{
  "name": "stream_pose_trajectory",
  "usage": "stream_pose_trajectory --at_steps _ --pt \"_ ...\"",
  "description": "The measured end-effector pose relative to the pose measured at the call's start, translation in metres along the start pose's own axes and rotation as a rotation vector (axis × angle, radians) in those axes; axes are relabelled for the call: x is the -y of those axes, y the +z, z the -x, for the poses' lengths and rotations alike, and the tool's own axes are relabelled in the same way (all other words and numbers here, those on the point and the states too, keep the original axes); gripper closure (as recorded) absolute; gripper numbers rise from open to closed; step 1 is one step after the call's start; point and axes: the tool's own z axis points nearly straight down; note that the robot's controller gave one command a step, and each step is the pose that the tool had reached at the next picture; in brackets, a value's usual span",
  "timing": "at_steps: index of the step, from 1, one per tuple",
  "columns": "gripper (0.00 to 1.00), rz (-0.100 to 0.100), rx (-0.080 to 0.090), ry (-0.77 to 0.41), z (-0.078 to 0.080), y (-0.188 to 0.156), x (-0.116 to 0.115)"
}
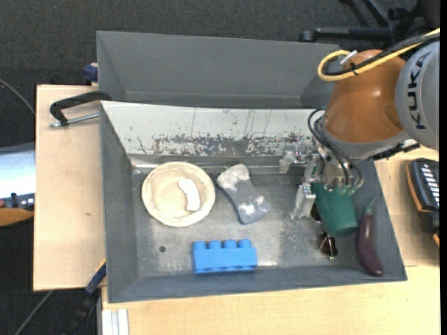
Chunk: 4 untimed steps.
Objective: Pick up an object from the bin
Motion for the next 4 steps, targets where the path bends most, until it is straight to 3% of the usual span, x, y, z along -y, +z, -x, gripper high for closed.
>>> stream_pose_trajectory --at_steps 2,3,4 --pt "0.0 0.001 0.0 0.058 0.005 0.016 0.007" --pt "0.0 0.001 0.008 0.087 0.014 0.063 0.016" --pt "0.0 0.003 -0.002 0.19 0.018 0.095 0.016"
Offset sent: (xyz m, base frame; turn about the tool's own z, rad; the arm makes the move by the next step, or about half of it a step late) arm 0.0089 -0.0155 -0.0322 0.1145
